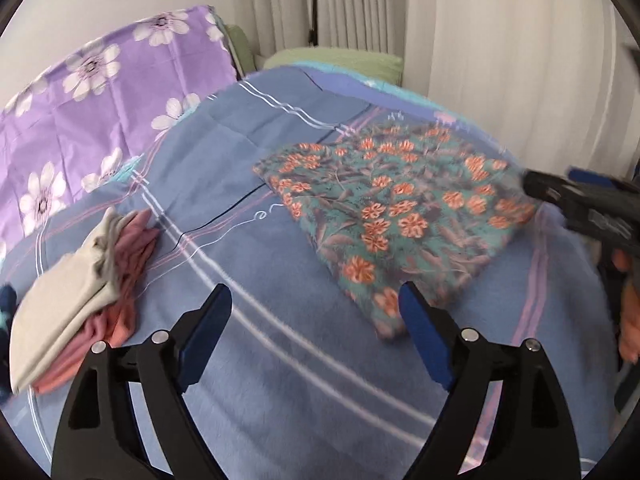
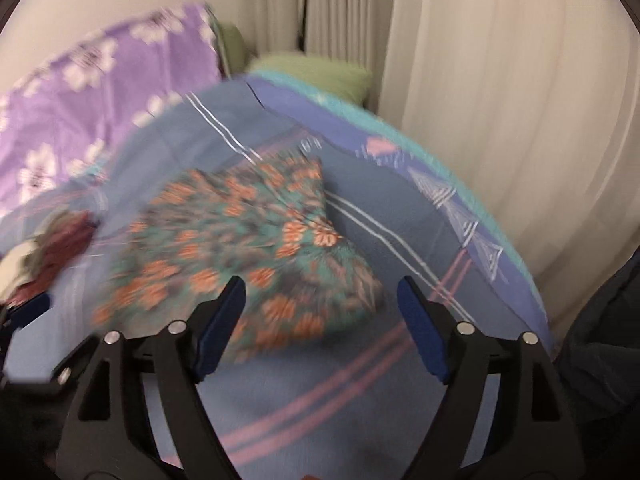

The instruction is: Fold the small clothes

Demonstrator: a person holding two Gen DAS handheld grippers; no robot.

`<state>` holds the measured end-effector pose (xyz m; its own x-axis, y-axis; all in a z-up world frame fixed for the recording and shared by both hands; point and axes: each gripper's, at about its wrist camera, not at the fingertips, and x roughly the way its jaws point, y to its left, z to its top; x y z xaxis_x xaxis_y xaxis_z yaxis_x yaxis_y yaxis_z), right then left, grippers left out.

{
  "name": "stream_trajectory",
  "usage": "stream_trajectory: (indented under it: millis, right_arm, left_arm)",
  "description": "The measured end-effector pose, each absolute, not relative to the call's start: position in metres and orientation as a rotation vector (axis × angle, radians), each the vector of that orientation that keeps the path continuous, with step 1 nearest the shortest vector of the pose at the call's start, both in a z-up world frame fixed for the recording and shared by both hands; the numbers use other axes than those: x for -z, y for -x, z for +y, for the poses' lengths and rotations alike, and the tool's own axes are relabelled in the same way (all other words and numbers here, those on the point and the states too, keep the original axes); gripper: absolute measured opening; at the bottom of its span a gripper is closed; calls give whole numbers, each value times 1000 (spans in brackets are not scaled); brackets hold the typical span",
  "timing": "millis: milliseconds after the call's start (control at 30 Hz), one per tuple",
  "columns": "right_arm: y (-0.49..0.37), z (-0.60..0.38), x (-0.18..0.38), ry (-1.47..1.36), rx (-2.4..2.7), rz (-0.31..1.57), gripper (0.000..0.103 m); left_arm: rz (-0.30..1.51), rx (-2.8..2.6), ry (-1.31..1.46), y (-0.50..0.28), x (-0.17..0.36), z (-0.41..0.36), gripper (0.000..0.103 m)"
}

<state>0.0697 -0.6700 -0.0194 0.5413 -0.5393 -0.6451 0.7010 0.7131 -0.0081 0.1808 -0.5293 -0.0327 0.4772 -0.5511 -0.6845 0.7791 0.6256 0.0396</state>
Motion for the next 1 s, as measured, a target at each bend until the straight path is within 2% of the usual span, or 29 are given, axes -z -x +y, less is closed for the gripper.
stream_trajectory:
  millis: [100,133,267,600,1000]
  right_arm:
    - [-31,-637,-2,-274,691,615,87]
    - [-21,-629,-7,-280,672,608,87]
    - [15,-586,-22,-258,620,583,89]
    - [89,-504,-63,-252,639,416,98]
    - [135,-437,-87,-215,637,367,100]
  left_arm:
    - [665,858,-284,-167,15,-505,88]
    - [653,866,-270,-161,9,-499,93]
    - [581,908,-225,-126,-14,-470,100]
    - [456,903,-205,-51,-58,-402,101]
    - [363,921,-159,6,-88,-327,101]
